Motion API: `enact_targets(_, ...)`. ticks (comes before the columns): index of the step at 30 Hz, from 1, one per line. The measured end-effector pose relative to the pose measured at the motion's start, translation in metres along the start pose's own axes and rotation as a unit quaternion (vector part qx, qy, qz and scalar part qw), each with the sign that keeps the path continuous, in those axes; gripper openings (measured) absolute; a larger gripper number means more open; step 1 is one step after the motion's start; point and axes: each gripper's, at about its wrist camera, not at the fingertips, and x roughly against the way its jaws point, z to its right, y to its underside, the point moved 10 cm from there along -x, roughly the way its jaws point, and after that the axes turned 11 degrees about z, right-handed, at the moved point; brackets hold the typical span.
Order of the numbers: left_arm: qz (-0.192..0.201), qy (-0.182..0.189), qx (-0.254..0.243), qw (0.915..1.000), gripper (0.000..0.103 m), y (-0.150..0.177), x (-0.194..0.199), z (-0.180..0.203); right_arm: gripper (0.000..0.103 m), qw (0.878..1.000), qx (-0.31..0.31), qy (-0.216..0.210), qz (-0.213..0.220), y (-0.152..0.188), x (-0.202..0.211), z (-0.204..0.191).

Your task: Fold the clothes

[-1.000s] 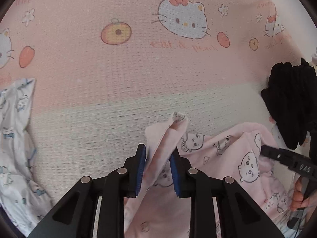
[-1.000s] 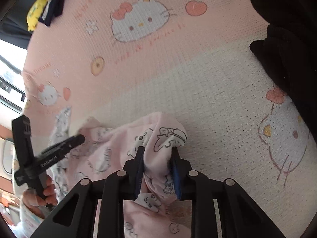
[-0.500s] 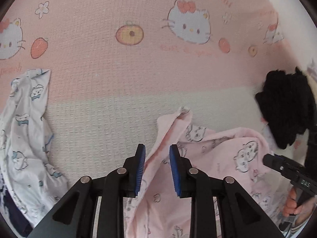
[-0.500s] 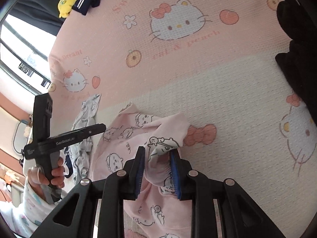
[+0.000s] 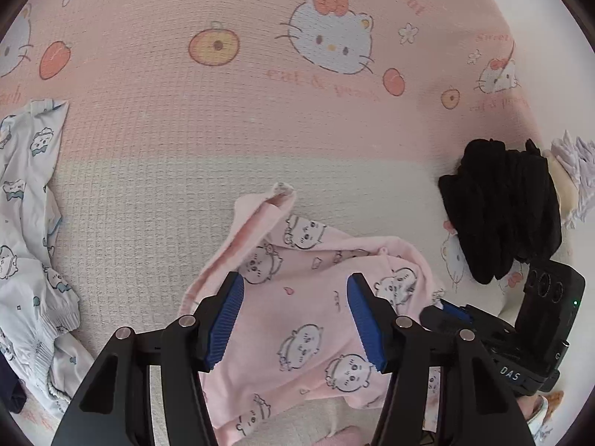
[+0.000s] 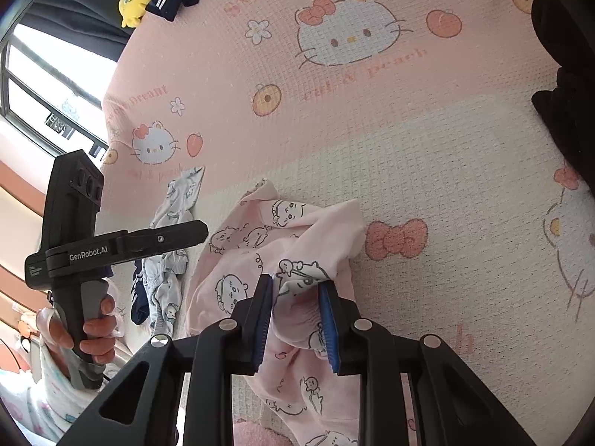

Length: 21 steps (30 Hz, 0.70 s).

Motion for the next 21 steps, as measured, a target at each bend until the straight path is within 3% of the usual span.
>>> enact_targets(7,-0.028,0.04,-0.005,0.9988,0.055,0.013,-0.009,0.029,0.025,1.0,0.01,-0.012,-0.012,0.01,-0.009,-0.01)
enact_targets(21,-0.067,0.067,-0.006,0.9955,0.055,0.034,-0.029,0.063,0.025,0.999,0.034,0.004,-0.033,0.015,-0.022,-0.009)
